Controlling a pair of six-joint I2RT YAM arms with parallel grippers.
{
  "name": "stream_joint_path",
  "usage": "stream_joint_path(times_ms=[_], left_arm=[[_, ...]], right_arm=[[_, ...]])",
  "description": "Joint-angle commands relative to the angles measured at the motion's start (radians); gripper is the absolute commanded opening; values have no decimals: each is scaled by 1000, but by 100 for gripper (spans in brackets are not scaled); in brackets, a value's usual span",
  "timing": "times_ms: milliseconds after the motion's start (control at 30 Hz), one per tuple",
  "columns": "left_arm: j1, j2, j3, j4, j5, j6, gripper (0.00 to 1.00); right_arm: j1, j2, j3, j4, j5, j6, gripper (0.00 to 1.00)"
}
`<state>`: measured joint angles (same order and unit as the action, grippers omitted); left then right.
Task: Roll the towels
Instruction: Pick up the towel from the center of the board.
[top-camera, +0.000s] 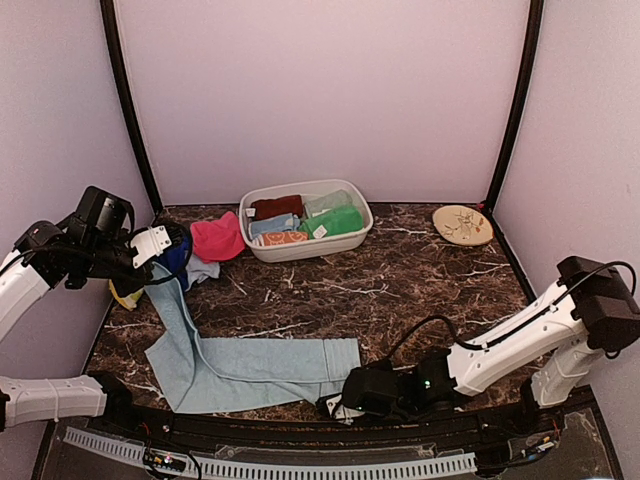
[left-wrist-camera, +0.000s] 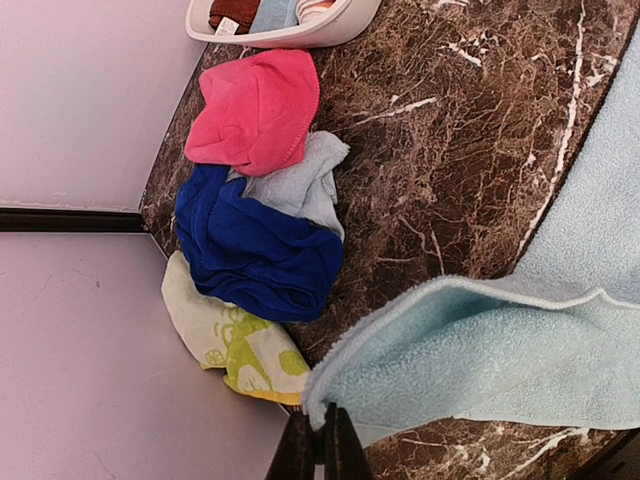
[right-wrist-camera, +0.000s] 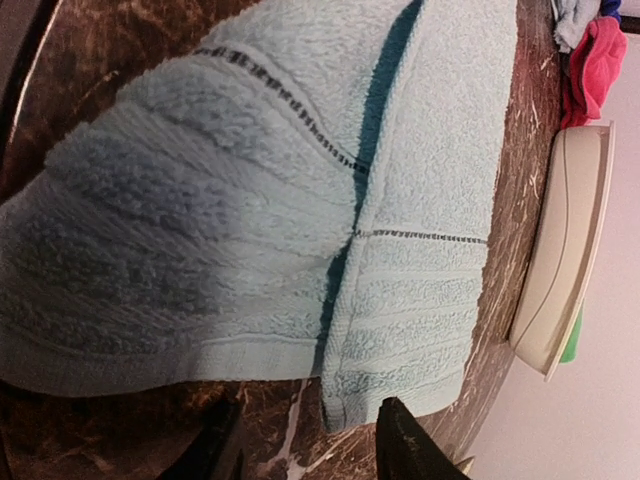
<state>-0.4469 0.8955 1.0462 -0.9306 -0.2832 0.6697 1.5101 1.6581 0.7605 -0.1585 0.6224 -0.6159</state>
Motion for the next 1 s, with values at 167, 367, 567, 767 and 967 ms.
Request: stream_joint_path(times_ms=[167,367,567,767,967], left_arm=[[5,-8,23,-26,-6,-6,0],[4,-1,41,-27,-10,-5,0],[5,3,34,-22,-14,1,0],[4,5,23,-10,-24,8,0],[4,-12,0,20,-43,26,0]], right_arm=[[-86,19,-5,89,-1,-61,36],[-103,28,17,76,-22,-61,25],[-105,45,53,38,-45,-9,6],[-122,30,93,6,-63,59,0],[-255,-106,163,-46,-77,238,0]])
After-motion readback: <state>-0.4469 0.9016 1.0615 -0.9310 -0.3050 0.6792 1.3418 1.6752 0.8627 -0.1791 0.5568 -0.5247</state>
